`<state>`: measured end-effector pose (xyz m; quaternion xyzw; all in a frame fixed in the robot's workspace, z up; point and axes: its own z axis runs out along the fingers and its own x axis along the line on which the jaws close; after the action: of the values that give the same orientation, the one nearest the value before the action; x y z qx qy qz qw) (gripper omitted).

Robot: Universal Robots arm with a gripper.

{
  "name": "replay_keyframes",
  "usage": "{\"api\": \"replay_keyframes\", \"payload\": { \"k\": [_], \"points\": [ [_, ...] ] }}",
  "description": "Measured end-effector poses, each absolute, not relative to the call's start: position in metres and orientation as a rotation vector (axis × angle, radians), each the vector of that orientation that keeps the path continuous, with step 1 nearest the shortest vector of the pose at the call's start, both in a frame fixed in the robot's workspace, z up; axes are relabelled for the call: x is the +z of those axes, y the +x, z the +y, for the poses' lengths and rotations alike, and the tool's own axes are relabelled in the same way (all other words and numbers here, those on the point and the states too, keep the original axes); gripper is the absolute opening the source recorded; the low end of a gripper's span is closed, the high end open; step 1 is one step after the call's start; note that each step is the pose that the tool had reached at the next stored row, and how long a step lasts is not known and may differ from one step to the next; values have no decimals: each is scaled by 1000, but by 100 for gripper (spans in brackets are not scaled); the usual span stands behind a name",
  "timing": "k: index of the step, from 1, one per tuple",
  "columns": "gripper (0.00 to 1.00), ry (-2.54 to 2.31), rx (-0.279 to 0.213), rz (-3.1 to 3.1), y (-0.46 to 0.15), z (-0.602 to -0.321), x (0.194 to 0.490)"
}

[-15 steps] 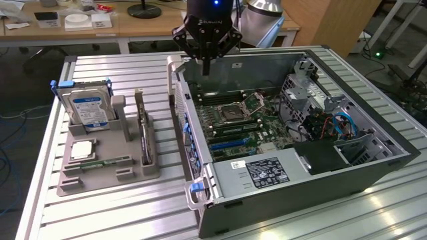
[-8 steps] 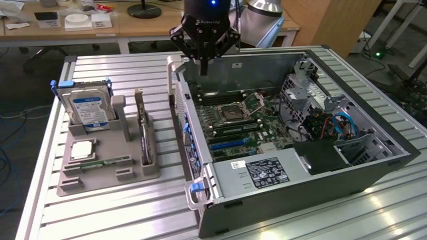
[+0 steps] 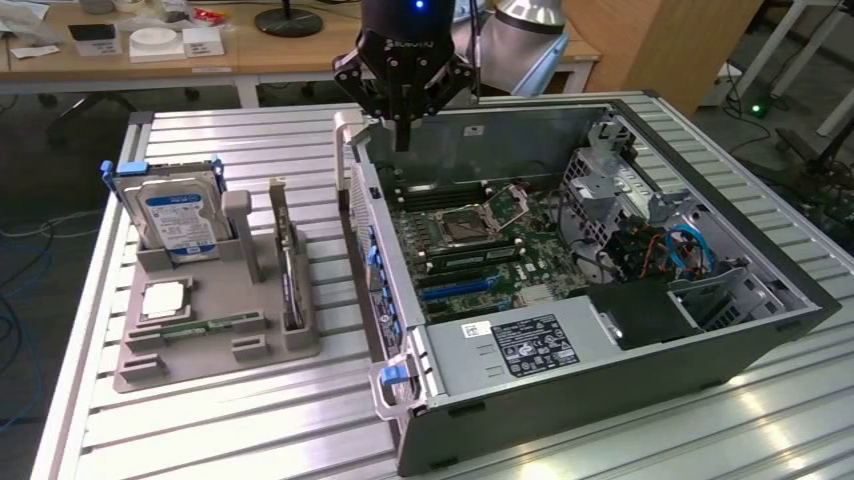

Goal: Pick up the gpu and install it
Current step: 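Reach for the gpu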

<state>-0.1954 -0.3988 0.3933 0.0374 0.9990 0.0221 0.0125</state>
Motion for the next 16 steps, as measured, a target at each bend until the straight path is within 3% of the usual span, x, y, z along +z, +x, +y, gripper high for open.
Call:
{"api": "replay_keyframes", "payload": {
  "k": [16],
  "points": [
    [10,117,69,3114,-208,-399,393]
  ]
}}
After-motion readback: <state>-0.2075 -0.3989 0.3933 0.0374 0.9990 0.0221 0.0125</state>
